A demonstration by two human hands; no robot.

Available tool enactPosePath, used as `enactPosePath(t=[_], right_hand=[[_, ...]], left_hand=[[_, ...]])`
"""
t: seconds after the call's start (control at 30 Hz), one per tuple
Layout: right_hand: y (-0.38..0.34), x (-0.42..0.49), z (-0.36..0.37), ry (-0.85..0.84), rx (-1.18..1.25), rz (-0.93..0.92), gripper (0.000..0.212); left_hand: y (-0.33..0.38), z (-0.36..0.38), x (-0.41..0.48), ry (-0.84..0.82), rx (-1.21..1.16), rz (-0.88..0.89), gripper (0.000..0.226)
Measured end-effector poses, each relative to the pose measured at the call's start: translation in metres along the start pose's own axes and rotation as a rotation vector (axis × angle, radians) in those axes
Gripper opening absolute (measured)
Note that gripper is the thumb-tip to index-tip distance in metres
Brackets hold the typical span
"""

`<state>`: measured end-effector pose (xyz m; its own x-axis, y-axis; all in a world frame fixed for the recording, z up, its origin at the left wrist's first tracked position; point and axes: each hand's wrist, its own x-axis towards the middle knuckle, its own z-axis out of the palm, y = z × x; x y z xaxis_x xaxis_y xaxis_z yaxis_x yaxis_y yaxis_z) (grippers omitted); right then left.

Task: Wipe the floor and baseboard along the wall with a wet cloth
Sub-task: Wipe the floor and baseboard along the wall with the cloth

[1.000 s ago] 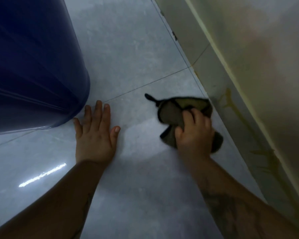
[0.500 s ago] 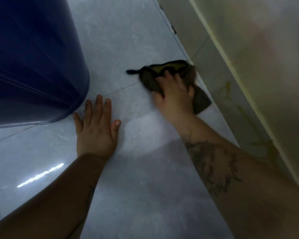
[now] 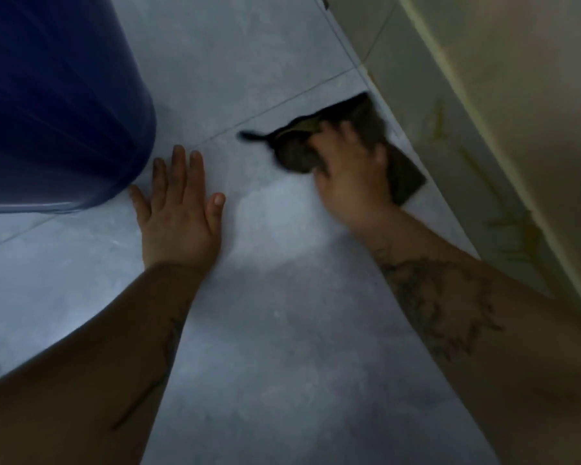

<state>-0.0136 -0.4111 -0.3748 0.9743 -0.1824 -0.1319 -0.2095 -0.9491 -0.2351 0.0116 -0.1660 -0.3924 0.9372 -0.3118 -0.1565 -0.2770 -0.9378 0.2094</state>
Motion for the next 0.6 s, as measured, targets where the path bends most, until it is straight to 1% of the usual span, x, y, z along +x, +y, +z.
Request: enactPosePath(t=[0.07, 0.13, 0.17, 0.2, 0.27, 0.3, 0.33, 0.37, 0.43, 0.47, 0.5, 0.53, 0.57, 0.6], right_hand=[[-0.016, -0.035, 0.012, -0.039, -0.04, -0.33, 0.052], [-0.015, -0.092, 0.021, -0.137, -0.067, -0.626, 0.045], [-0.006, -0.123, 0.023, -0.188, -0.065, -0.737, 0.039], [0.007, -0.154, 0.022, -0.243, -0.045, -0.81, 0.033], [0.044, -0.195, 0.013, -0.305, -0.025, -0.846, 0.029], [0.066, -0.2, 0.007, -0.3, -0.048, -0.809, 0.029], [0.085, -0.196, 0.001, -0.275, -0.087, -0.726, 0.031], [0.1, -0.185, -0.003, -0.233, -0.109, -0.591, 0.035], [0.104, -0.151, -0.01, -0.125, -0.041, -0.214, 0.042], [0.094, -0.134, -0.01, -0.056, -0.002, -0.033, 0.044], [0.078, -0.118, -0.008, 0.005, 0.019, 0.11, 0.044], [0.058, -0.106, -0.003, 0.032, 0.033, 0.194, 0.043], [0.039, -0.099, 0.002, 0.044, 0.043, 0.213, 0.044], [0.022, -0.101, 0.007, 0.049, 0.035, 0.16, 0.044]], left_hand=[[0.0, 0.0, 0.0, 0.015, -0.019, 0.011, 0.065], [-0.001, 0.0, 0.001, 0.024, -0.029, 0.017, 0.064], [-0.001, 0.0, 0.001, 0.027, -0.029, 0.018, 0.064], [-0.001, 0.0, 0.0, 0.03, -0.025, 0.02, 0.064], [-0.001, -0.001, 0.0, 0.026, -0.014, 0.025, 0.063], [-0.001, -0.001, -0.001, 0.026, -0.007, 0.026, 0.063], [-0.001, -0.001, -0.001, 0.03, -0.001, 0.028, 0.063], [-0.001, -0.001, 0.0, 0.031, 0.0, 0.03, 0.063], [0.001, -0.001, -0.001, 0.023, 0.01, 0.031, 0.062], [0.002, -0.001, -0.001, 0.025, 0.022, 0.033, 0.062], [0.002, -0.002, -0.001, 0.03, 0.031, 0.034, 0.061], [0.002, -0.002, -0.001, 0.035, 0.034, 0.036, 0.061], [0.001, -0.003, 0.0, 0.04, 0.025, 0.04, 0.061], [0.0, -0.002, 0.0, 0.047, 0.005, 0.046, 0.061]])
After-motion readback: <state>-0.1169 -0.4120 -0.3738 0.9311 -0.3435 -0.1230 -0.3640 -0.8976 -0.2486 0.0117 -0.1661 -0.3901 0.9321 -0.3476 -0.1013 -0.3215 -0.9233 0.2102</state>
